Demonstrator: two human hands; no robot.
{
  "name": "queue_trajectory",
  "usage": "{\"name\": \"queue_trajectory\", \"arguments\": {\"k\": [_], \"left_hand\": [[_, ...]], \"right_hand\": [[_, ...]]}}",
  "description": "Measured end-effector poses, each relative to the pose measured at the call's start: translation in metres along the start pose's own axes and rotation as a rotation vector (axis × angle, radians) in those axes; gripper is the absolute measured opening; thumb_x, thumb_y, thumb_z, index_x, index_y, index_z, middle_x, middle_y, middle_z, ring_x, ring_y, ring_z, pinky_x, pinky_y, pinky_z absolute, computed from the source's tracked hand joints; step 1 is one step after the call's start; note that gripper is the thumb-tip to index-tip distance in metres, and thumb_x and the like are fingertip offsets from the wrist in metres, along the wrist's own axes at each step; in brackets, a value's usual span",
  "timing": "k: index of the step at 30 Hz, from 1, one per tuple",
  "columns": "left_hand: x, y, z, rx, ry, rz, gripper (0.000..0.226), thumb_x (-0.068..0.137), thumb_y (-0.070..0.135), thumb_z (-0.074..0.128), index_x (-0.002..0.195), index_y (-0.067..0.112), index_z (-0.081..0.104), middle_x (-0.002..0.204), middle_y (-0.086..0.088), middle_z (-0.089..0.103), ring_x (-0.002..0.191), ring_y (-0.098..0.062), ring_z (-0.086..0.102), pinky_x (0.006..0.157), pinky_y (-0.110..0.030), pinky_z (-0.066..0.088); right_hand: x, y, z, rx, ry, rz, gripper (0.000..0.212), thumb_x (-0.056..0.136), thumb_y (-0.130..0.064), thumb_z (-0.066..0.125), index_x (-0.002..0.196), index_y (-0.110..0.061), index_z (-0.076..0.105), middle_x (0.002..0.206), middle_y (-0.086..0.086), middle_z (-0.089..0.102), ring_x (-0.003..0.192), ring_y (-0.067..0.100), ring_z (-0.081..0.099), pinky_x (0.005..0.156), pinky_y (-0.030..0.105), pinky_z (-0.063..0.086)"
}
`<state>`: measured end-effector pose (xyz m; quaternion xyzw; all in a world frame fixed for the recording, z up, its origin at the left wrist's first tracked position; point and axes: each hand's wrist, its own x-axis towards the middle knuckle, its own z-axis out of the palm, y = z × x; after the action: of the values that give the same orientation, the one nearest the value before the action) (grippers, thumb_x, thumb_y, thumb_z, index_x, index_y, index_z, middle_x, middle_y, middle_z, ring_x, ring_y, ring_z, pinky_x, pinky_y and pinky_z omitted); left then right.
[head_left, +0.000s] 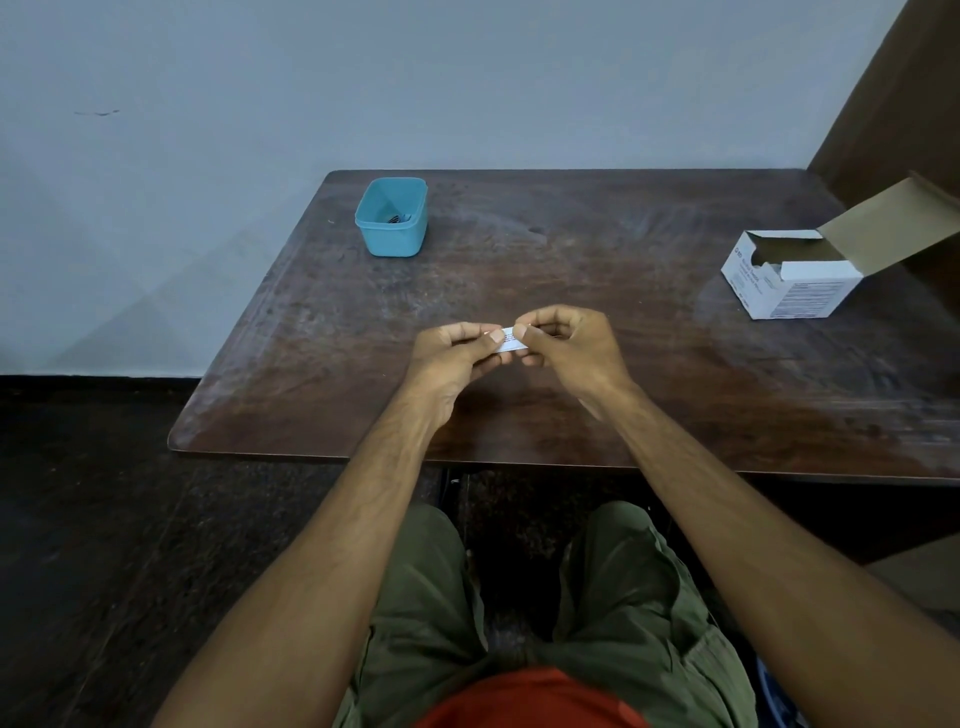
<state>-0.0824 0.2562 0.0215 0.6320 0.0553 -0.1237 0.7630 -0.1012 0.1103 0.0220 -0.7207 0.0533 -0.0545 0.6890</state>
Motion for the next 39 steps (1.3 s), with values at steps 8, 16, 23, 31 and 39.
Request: {"name": "queue_trajectory", "arguments": {"k": [8, 16, 23, 31, 39], "left_hand": [[-0.002, -0.006, 0.009, 0.179, 0.069, 0.150, 0.007, 0.085, 0.002, 0.069, 0.081, 0.007, 0.070, 0.081, -0.010, 0.071, 0.071, -0.015, 0.070, 0.068, -0.024, 0.059], [-0.003, -0.020, 0.031, 0.461, 0.259, 0.359, 0.009, 0.080, 0.019, 0.075, 0.075, 0.024, 0.070, 0.073, 0.008, 0.072, 0.070, -0.007, 0.070, 0.067, -0.027, 0.058], [-0.007, -0.016, 0.052, 0.274, 0.278, 0.267, 0.009, 0.079, 0.010, 0.075, 0.073, 0.017, 0.074, 0.069, 0.001, 0.073, 0.063, -0.009, 0.070, 0.063, -0.027, 0.059], [-0.019, -0.014, 0.065, 0.067, 0.212, 0.126, 0.012, 0.081, 0.004, 0.070, 0.074, 0.011, 0.075, 0.072, -0.004, 0.074, 0.068, -0.015, 0.072, 0.061, -0.024, 0.057], [-0.031, -0.014, 0.081, -0.004, 0.043, 0.026, 0.024, 0.091, 0.015, 0.057, 0.076, 0.006, 0.074, 0.075, -0.008, 0.073, 0.066, -0.014, 0.069, 0.058, -0.023, 0.054]], "right_hand": [[-0.004, 0.000, -0.004, -0.063, 0.053, 0.059, 0.010, 0.079, -0.002, 0.073, 0.085, -0.010, 0.070, 0.072, 0.004, 0.071, 0.062, 0.011, 0.066, 0.061, 0.025, 0.056], [-0.011, 0.005, 0.001, -0.422, 0.313, -0.150, 0.003, 0.076, -0.020, 0.075, 0.073, -0.022, 0.074, 0.067, -0.010, 0.071, 0.062, -0.001, 0.066, 0.064, 0.027, 0.057], [-0.027, 0.008, -0.005, -0.732, 0.288, -0.392, 0.016, 0.083, -0.009, 0.064, 0.090, -0.019, 0.074, 0.085, 0.002, 0.066, 0.076, 0.015, 0.063, 0.069, 0.038, 0.055], [-0.044, 0.010, -0.019, -0.836, 0.279, -0.477, 0.017, 0.089, -0.014, 0.062, 0.103, -0.009, 0.070, 0.092, 0.004, 0.059, 0.073, 0.009, 0.052, 0.063, 0.014, 0.040], [-0.058, 0.008, -0.041, -0.890, 0.344, -0.463, 0.014, 0.087, -0.012, 0.066, 0.100, -0.009, 0.070, 0.089, 0.006, 0.058, 0.070, 0.008, 0.046, 0.061, 0.021, 0.034]]}}
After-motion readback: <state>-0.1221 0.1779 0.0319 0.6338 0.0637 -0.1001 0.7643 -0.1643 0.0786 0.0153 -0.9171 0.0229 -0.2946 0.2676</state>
